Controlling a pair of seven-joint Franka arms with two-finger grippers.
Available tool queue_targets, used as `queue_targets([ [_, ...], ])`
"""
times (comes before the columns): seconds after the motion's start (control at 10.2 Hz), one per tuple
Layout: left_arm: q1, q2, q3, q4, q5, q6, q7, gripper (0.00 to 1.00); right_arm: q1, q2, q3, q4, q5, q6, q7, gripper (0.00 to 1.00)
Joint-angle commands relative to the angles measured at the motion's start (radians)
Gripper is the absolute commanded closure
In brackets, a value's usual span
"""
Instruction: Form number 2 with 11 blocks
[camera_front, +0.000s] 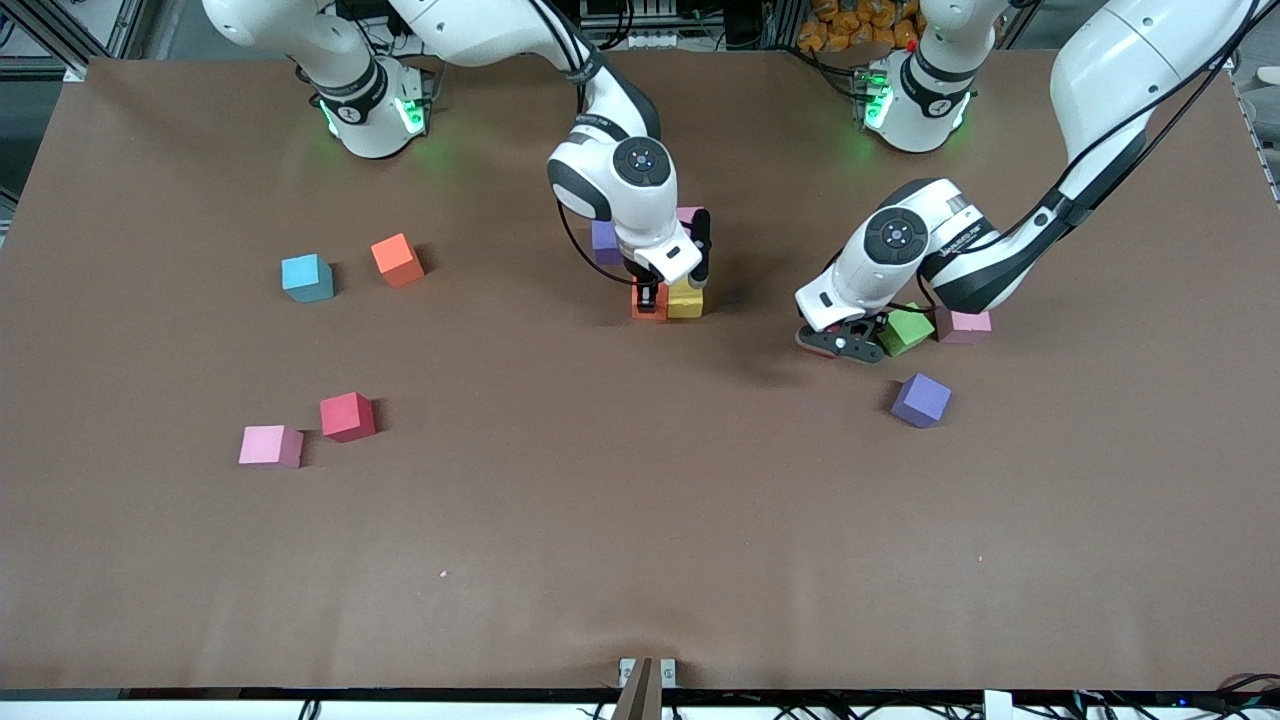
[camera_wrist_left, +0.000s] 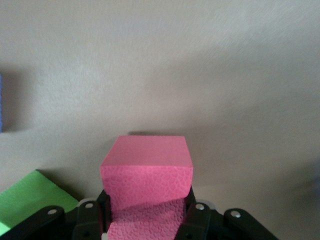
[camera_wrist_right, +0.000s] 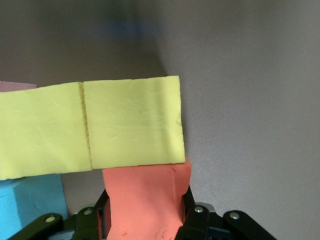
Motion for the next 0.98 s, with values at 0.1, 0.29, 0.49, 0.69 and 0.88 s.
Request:
queue_targets([
  [0.1,-0.024,-0.037,-0.098,0.106,0.004,-0.104,-0.085,0.62,0.007,0.015,-0.007,0.013,-0.014,-0.012,0.004,0.00],
  [0.29,-0.041,-0.040,-0.099,0.155,0.003,-0.118,-0.087,0.63,-0.001,0.006,-0.007,0.013,-0.014,-0.015,0.007,0.00],
  [0.49,-0.071,-0.034,-0.101,0.204,0.001,-0.119,-0.096,0.63,-0.002,-0.025,-0.007,0.016,-0.012,-0.086,0.013,0.00],
  [0.69,-0.142,-0.035,-0.087,0.258,-0.008,-0.121,-0.143,0.63,-0.016,-0.057,-0.009,0.015,-0.012,-0.119,0.015,0.00],
  [0.88,-0.313,-0.037,0.003,0.351,-0.104,-0.205,-0.172,0.63,-0.054,-0.082,-0.007,0.016,-0.008,-0.150,0.013,0.00],
])
